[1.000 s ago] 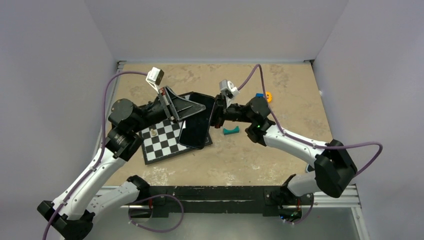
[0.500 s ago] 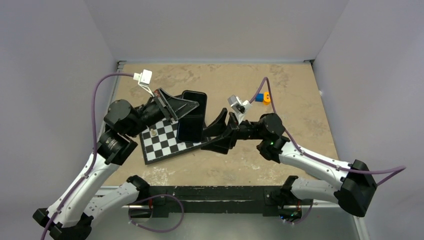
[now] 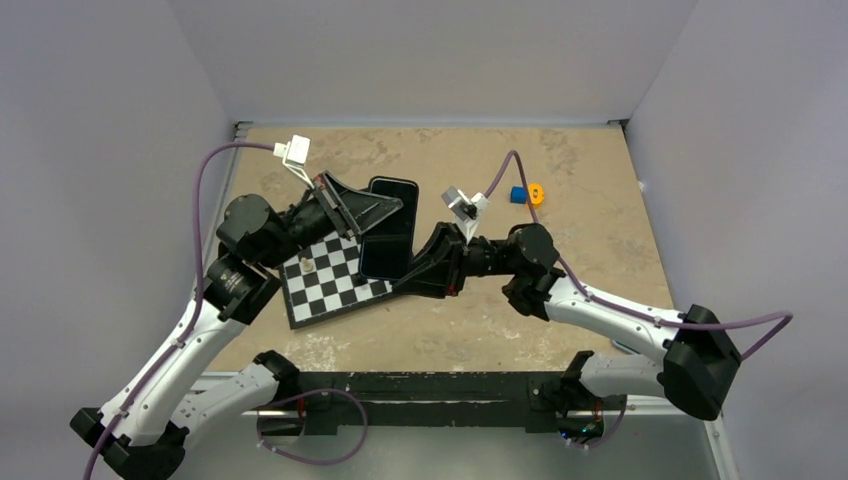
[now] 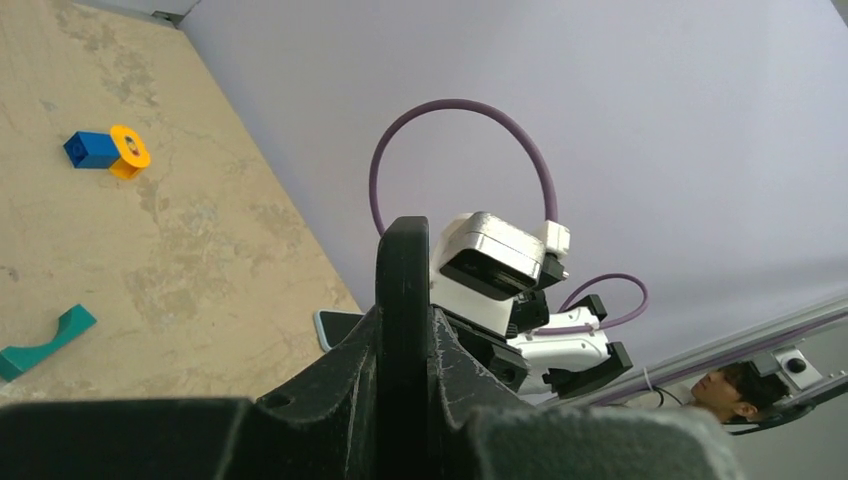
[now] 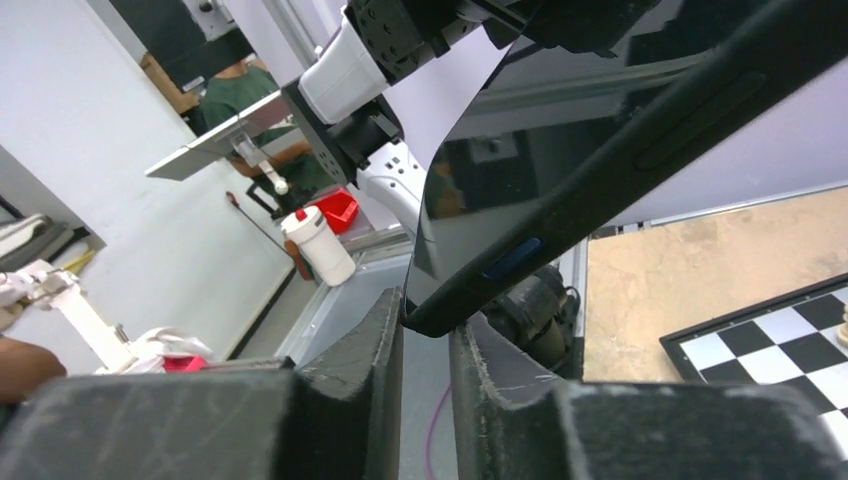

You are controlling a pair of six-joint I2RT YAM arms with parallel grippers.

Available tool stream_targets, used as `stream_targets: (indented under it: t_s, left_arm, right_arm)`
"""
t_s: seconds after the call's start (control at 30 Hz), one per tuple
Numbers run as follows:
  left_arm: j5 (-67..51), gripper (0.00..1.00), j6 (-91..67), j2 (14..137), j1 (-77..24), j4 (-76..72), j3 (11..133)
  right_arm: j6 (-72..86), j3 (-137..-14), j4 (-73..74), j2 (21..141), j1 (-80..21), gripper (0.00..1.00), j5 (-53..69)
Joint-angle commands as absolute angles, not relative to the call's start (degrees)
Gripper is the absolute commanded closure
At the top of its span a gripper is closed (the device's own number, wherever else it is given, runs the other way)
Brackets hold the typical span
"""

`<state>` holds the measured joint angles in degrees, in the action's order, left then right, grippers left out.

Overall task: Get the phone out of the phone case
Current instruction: Remove the phone case from the phone.

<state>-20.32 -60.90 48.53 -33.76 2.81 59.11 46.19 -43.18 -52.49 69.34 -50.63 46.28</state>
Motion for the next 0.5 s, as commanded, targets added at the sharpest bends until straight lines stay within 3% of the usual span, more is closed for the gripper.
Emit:
stream_targets:
  t_s: [0.0,0.03,0.47]
  left_arm:
    - [-21.86,1.0,-64.17,47.31,-33.52,-3.91,59.41]
    - [-22.51,1.0,-64.95,47.33,-33.51,-3.99,59.41]
    - [-32.28,1.0,-78.54,45.22,-33.54,-11.91,56.34]
  right_arm:
    - [45.11,-46.2,-55.61,69.81,-50.89,0.89,46.31]
    - [44.15,-46.61,-54.92,70.32,-50.89,1.0,46.13]
    - [22.31,-53.13,-50.52,80.71,-49.84,1.0,42.47]
